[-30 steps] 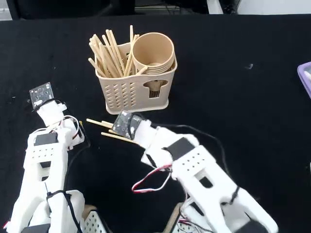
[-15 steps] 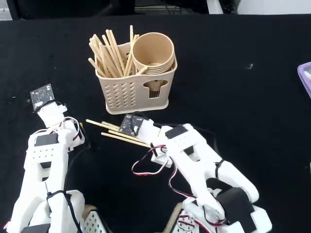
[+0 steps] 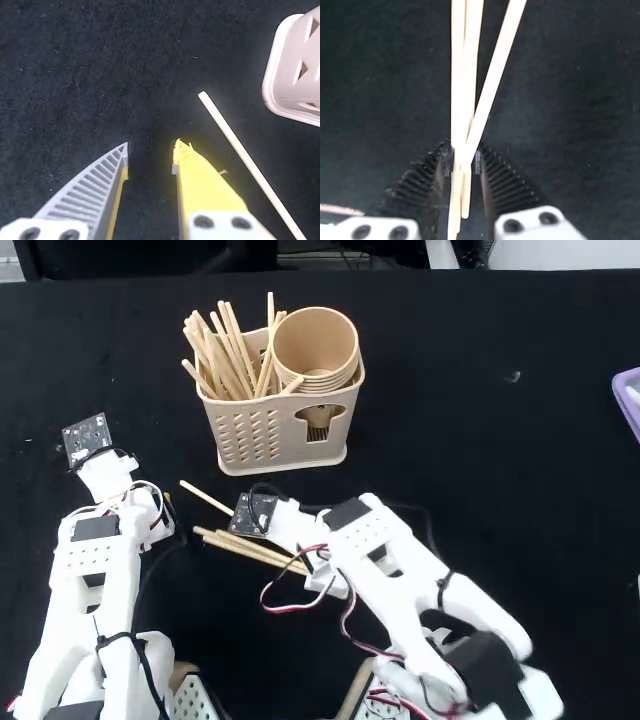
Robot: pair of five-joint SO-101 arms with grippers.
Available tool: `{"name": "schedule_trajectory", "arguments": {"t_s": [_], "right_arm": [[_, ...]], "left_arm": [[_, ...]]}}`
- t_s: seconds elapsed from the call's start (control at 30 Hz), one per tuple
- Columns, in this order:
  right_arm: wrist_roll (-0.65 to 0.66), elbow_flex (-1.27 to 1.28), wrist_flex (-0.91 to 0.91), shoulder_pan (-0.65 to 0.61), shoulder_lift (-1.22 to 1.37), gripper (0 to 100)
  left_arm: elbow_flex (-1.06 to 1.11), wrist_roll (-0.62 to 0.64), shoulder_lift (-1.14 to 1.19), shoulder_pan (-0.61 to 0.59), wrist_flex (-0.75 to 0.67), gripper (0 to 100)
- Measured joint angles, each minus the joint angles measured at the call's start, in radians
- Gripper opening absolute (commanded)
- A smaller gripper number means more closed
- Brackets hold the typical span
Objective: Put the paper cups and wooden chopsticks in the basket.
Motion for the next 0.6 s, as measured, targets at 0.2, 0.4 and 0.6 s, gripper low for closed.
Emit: {"name": "schedule_trajectory", "arguments": {"t_s": [0.2, 0.4, 0.6], "right_arm": [[0.000, 0.000, 0.072, 0.000, -0.104, 9.7], [0.000, 0.025, 0.084, -0.003, -0.107, 20.1], [0.000, 0.072, -0.012, -0.003, -0.115, 20.1]], "left_arm": [[0.000, 0.000, 0.000, 0.000, 0.000, 16], [0.000, 0.000, 0.000, 0.000, 0.000, 16], [0.000, 0.000, 0.000, 0.000, 0.000, 16]]}}
